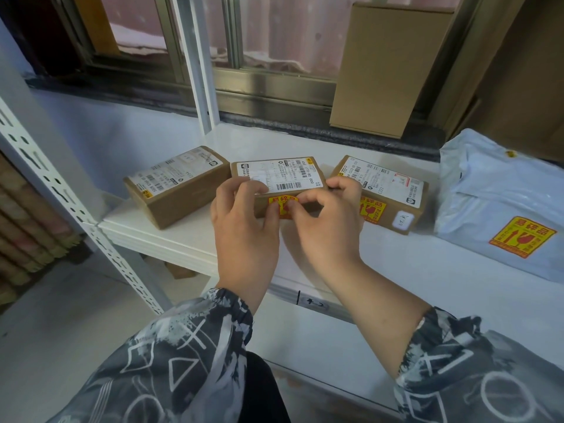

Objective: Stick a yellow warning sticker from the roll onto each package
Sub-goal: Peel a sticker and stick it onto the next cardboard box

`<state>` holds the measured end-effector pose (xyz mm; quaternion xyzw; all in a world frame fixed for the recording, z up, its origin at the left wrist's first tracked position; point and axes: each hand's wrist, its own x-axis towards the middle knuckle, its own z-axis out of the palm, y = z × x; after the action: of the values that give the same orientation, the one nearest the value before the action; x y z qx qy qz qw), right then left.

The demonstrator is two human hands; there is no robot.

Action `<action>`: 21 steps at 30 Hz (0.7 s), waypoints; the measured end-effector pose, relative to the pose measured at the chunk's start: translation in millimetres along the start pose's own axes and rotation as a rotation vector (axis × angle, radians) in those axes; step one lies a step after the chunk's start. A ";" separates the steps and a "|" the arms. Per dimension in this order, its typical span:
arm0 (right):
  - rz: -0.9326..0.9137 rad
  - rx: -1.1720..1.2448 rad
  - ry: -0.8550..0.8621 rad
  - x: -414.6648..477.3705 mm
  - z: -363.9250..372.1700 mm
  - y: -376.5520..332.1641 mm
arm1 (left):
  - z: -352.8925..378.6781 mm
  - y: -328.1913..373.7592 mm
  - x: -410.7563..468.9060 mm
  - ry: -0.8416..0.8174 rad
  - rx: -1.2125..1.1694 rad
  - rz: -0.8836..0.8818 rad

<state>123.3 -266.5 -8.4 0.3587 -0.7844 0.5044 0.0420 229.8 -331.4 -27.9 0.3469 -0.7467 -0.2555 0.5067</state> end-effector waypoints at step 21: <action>0.028 0.059 0.069 -0.9 3.8 -5.8 | -1.9 -0.8 2.8 0.010 -0.041 -0.043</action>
<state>128.7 -270.5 -6.2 0.3312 -0.7721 0.5399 0.0515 231.1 -334.2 -26.2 0.3535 -0.7312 -0.2798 0.5120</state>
